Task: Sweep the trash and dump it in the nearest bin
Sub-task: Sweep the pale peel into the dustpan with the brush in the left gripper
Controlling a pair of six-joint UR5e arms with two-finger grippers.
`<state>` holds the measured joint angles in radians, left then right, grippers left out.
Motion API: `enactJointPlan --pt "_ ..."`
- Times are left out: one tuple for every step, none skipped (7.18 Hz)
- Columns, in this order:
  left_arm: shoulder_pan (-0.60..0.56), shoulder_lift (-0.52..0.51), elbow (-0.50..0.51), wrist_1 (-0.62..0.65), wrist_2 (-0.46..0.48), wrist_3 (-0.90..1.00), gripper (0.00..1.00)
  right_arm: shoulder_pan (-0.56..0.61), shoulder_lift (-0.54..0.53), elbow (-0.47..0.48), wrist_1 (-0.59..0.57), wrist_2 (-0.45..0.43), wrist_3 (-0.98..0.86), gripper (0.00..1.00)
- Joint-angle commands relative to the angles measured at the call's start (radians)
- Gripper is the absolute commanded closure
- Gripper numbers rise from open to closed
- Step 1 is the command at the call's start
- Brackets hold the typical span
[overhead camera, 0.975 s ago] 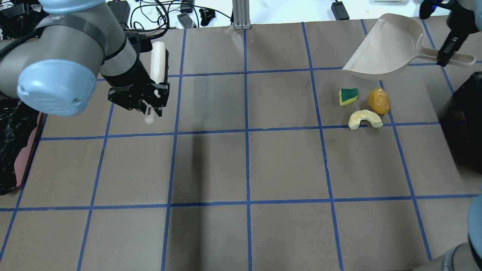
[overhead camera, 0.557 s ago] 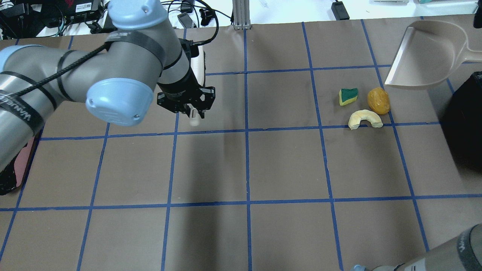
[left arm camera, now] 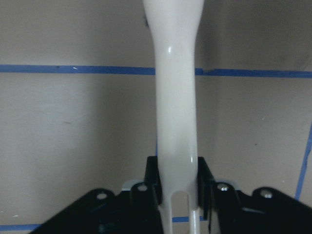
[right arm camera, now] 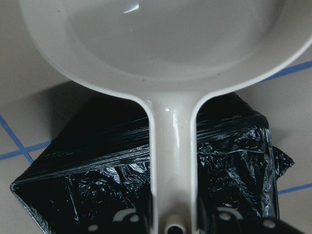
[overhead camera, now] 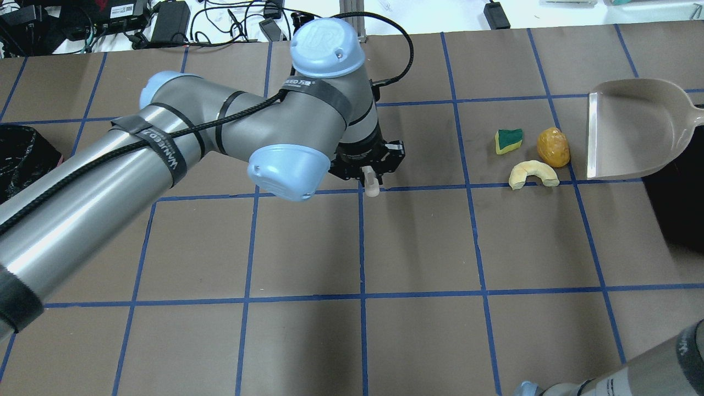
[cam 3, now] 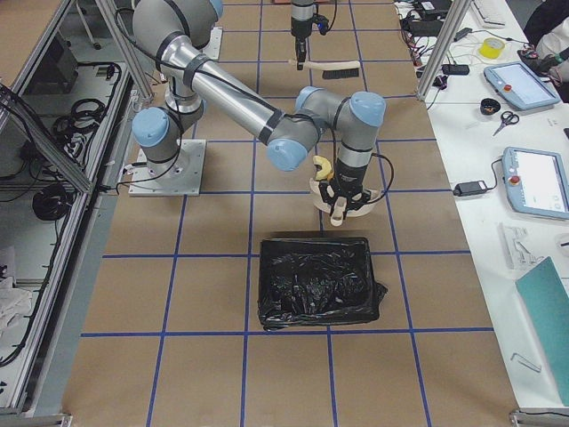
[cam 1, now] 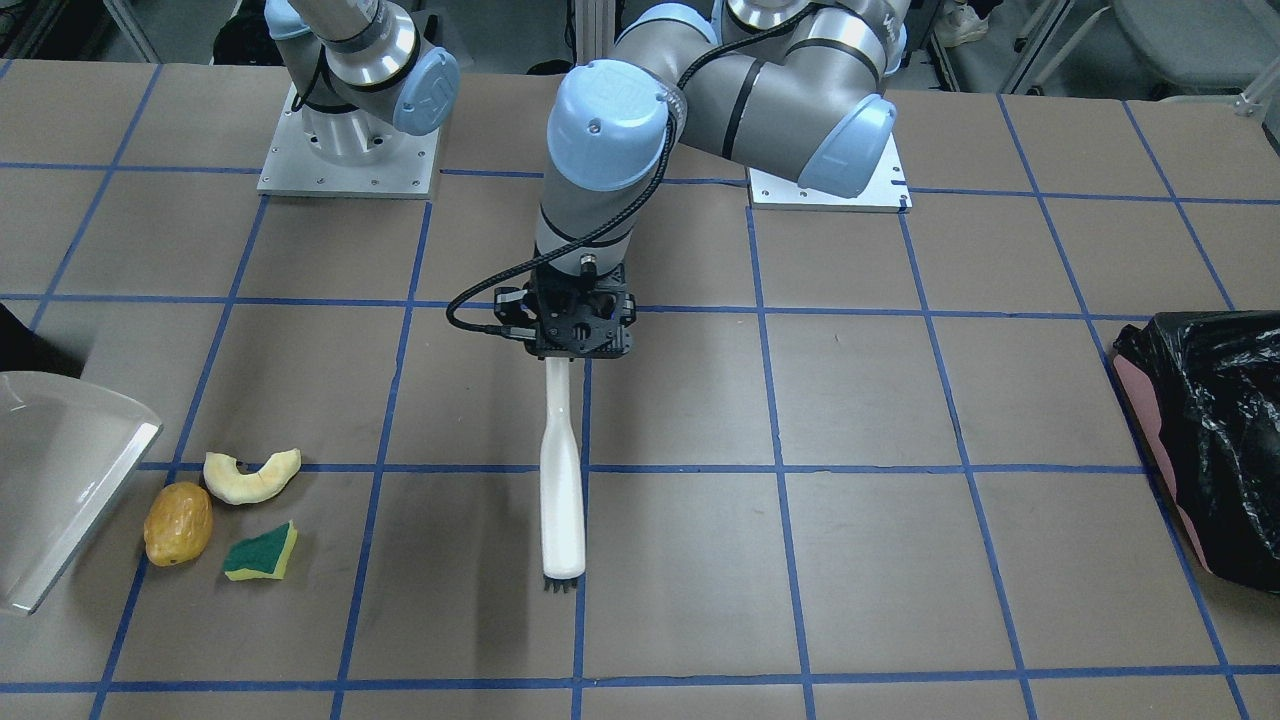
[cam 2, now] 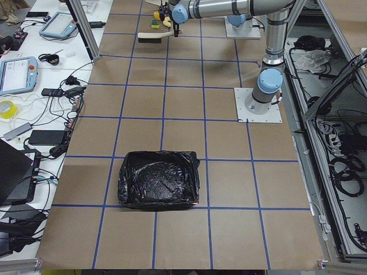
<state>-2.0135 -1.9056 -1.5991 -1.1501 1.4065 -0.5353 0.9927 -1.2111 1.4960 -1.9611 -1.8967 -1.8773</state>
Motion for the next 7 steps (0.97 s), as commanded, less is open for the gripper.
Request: enactJointPlan --pt "-0.100 -0.094 0.089 0.004 -0.038 -0.167 1.00 -0.002 0.002 0.009 0.001 -0.008 -0.058 1.00" --pt "-0.131 -0.133 0.120 0.013 -0.041 -0.233 1.00 -0.002 0.004 0.013 0.008 -0.008 -0.052 1.00" --pt "-0.169 -0.171 0.157 0.021 -0.055 -0.300 1.00 -0.002 0.004 0.035 0.007 -0.007 -0.046 1.00" --pt "-0.189 -0.215 0.201 0.038 -0.057 -0.357 1.00 -0.002 0.002 0.059 -0.002 -0.004 -0.046 1.00" --pt "-0.218 -0.255 0.235 0.039 -0.055 -0.389 1.00 -0.002 0.001 0.072 -0.001 0.001 -0.040 1.00" --pt "-0.249 -0.292 0.269 0.058 -0.055 -0.428 1.00 0.000 -0.002 0.081 -0.002 0.001 -0.028 1.00" --pt "-0.266 -0.332 0.303 0.090 -0.055 -0.457 1.00 0.001 0.004 0.081 -0.002 -0.001 -0.020 1.00"
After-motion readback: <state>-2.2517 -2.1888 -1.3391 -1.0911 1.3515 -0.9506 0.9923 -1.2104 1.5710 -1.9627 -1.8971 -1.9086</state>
